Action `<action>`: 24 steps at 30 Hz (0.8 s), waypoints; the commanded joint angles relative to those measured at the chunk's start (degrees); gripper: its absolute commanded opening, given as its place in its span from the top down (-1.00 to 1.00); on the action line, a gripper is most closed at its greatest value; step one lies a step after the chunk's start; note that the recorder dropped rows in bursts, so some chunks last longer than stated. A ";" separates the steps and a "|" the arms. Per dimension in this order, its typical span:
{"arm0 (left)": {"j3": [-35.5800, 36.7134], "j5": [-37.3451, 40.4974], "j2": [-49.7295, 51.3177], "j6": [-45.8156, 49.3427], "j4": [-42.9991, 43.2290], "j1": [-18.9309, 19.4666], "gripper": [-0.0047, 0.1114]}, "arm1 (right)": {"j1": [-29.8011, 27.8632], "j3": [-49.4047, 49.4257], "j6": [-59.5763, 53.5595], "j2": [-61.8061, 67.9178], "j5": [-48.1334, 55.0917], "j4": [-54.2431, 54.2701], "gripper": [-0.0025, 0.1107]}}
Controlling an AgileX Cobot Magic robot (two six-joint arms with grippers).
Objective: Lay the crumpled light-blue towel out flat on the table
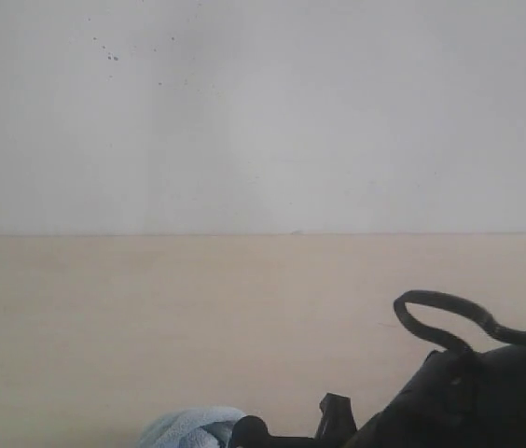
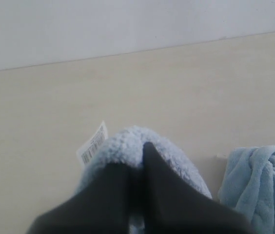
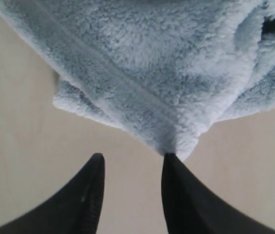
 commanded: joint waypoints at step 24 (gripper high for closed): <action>-0.35 -1.54 -0.37 -0.43 -2.63 0.08 0.85 | 0.01 0.03 -0.28 4.13 -12.18 -1.33 0.86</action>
